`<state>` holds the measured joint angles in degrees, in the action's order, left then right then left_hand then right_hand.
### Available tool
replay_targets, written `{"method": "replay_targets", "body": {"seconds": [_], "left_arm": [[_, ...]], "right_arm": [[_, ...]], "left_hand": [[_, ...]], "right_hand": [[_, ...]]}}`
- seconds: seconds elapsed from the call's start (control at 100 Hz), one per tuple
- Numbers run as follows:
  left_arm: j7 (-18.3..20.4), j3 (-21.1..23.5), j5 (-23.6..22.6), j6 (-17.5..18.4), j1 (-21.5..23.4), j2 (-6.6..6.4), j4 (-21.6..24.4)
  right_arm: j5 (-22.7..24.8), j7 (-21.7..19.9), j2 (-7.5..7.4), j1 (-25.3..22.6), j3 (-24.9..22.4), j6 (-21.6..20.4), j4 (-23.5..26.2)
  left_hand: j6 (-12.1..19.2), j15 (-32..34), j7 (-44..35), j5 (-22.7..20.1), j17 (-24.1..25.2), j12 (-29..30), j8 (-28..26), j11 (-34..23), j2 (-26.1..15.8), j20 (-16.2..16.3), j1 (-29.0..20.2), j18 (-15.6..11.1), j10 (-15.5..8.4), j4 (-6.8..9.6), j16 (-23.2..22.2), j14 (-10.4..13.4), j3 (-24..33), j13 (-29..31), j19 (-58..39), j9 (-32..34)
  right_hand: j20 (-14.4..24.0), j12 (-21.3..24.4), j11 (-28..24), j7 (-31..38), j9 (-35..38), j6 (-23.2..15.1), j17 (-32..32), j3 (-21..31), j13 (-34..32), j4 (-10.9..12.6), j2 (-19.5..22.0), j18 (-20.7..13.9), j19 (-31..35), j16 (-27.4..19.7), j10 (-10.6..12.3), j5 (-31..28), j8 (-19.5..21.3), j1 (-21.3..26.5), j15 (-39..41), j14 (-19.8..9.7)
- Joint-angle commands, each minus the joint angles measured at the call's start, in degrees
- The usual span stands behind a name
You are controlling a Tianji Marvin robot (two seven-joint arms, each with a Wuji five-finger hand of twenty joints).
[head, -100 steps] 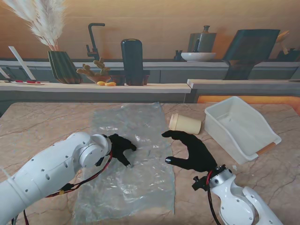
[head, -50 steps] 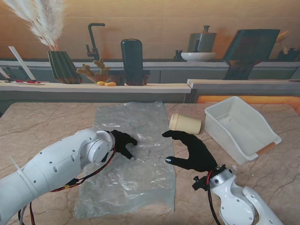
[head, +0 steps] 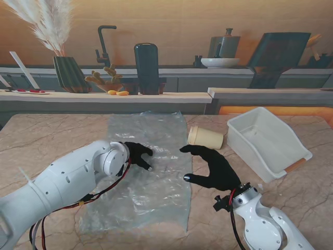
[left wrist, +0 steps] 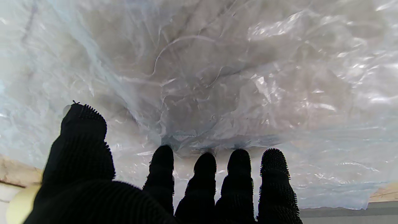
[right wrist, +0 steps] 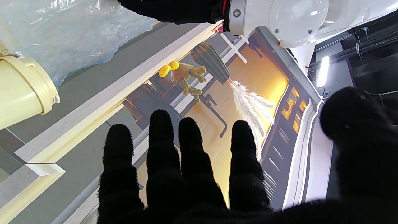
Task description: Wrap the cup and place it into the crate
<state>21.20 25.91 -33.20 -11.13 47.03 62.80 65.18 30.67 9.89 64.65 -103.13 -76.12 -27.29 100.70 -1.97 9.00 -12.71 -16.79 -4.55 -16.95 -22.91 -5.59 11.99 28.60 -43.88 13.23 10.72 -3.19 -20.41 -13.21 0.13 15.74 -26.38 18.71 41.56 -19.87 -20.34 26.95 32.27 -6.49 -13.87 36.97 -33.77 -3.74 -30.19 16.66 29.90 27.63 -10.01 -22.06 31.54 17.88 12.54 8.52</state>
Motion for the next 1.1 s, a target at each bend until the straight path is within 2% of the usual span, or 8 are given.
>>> {"method": "replay_targets", "body": {"seconds": [0.0, 0.24, 0.44, 0.57, 0.71, 0.82, 0.93, 1.09], "left_arm": [[-0.53, 1.68, -0.98, -0.26, 2.55, -0.19, 1.31], [-0.26, 9.79, -7.06, 0.94, 8.82, -2.09, 8.42], [-3.05, 18.81, -10.88, 3.09, 16.31, -2.49, 13.94], [-8.55, 25.96, -11.64, 4.52, 22.93, -1.93, 17.93], [-15.71, 32.99, -11.04, 5.45, 30.27, -0.90, 22.30], [-22.96, 37.80, -8.76, 8.62, 35.56, 0.35, 24.76], [-28.37, 41.73, -6.04, 12.50, 40.02, 1.40, 26.85], [-32.43, 45.51, -3.79, 16.60, 45.00, 2.22, 29.24]], "right_arm": [[-0.09, -0.09, 0.18, 0.01, 0.18, -0.11, 0.02], [-0.56, -0.70, 0.10, 0.64, 0.40, -0.27, -0.40], [0.48, -0.07, 0.13, 2.58, 0.59, -1.33, -1.66], [2.87, -2.39, -0.58, 5.75, 0.23, 0.21, -2.93], [3.47, -7.17, -1.58, 11.16, 1.16, 1.36, -6.02], [6.55, -8.40, -2.14, 16.10, 2.84, 2.01, -9.81], [10.37, -8.93, -2.68, 20.74, 4.79, 2.72, -13.66], [13.42, -10.64, -3.26, 27.03, 8.48, 5.13, -18.54]], "left_hand": [[-1.46, 0.41, -1.19, 0.12, 0.73, -0.13, 0.34, -1.49, -2.04, 0.62, -0.17, 0.56, -0.13, 1.59, -0.52, -0.10, -0.63, -0.38, -1.05, -1.48], [-1.57, 0.56, -0.85, -0.36, 0.43, 0.03, 0.59, -1.30, -2.34, 0.62, -0.01, 1.15, 0.15, 1.50, -0.53, -0.56, -0.80, 0.41, -1.64, -0.59], [-1.65, 0.71, -0.64, -0.97, 0.20, 0.06, 0.69, -1.17, -2.17, 0.57, -0.15, 1.11, 0.34, 1.47, -0.60, -0.78, -0.86, 0.89, -2.02, 0.06], [-1.89, 1.14, -0.77, -2.05, -0.29, 0.01, 0.67, -1.32, -1.81, 0.59, -0.37, 1.62, 0.76, 1.43, -0.77, -1.31, -0.88, 1.95, -2.50, 1.26], [-1.95, 2.05, -0.71, -3.63, -1.15, 0.00, 0.81, -1.40, -2.73, 1.01, 0.06, 2.95, 1.23, 1.25, -1.32, -2.11, -1.07, 3.85, -3.98, 3.33], [-2.09, 2.66, -0.59, -5.60, -1.45, -0.08, 0.93, -1.22, -2.71, 1.26, -0.07, 3.96, 1.73, 1.01, -1.94, -2.76, -1.31, 5.41, -5.75, 5.58], [-2.24, 3.08, -0.87, -6.95, -1.86, -0.32, 0.83, -1.49, -2.61, 1.19, -0.27, 4.49, 2.11, 0.99, -2.25, -3.19, -1.30, 6.48, -6.48, 7.08], [-2.49, 3.22, -0.68, -8.11, -2.08, -0.34, 0.91, -1.08, -2.57, 0.89, -0.29, 4.96, 2.49, 0.89, -2.45, -3.70, -1.40, 7.29, -7.12, 8.36]], "right_hand": [[1.36, -0.41, -0.18, -0.26, 1.12, -1.00, 0.13, -0.95, -1.20, 1.84, 1.91, -0.23, -1.28, 0.66, 0.68, -0.48, -0.12, -1.36, 0.65, -0.41], [1.37, -0.40, -0.16, -0.30, 1.11, -1.03, 0.18, -1.00, -1.18, 1.84, 1.92, -0.29, -1.29, 0.66, 0.66, -0.45, -0.15, -1.41, 0.64, -0.45], [1.37, -0.43, -0.21, -0.21, 1.40, -1.05, -0.21, -0.86, -1.51, 1.84, 0.69, -0.91, -1.17, 0.64, 0.70, -0.58, -0.12, -0.70, 0.68, -0.67], [1.23, -0.45, -0.14, -0.42, 0.74, -0.98, -0.26, -0.76, -1.06, 1.80, 0.30, -1.89, -1.29, 0.48, 0.77, 0.27, -0.16, -0.28, 0.39, -1.03], [1.04, -0.64, -0.52, -0.38, -0.51, -0.98, -0.13, -0.75, -0.34, 1.84, -0.01, -2.96, -1.49, 0.27, 0.78, 1.26, -0.08, 0.39, 0.11, -1.25], [0.97, -0.75, -0.96, -0.17, -1.74, -1.01, -0.18, -0.79, 0.44, 1.90, -0.54, -3.54, -1.50, 0.04, 0.87, 2.17, 0.03, 0.88, -0.13, -1.44], [0.67, -0.62, -1.61, 0.03, -4.03, -0.92, -0.14, -0.71, 2.14, 2.05, -1.14, -4.07, -1.72, -0.76, 0.90, 4.14, -0.01, 1.18, -0.88, -1.45], [-0.39, 0.16, -1.57, -0.31, -8.29, -0.49, 0.67, -0.63, 6.78, 2.08, -2.51, -5.08, -2.88, -3.31, 0.49, 7.49, -0.61, 2.44, -3.57, -0.68]]}}
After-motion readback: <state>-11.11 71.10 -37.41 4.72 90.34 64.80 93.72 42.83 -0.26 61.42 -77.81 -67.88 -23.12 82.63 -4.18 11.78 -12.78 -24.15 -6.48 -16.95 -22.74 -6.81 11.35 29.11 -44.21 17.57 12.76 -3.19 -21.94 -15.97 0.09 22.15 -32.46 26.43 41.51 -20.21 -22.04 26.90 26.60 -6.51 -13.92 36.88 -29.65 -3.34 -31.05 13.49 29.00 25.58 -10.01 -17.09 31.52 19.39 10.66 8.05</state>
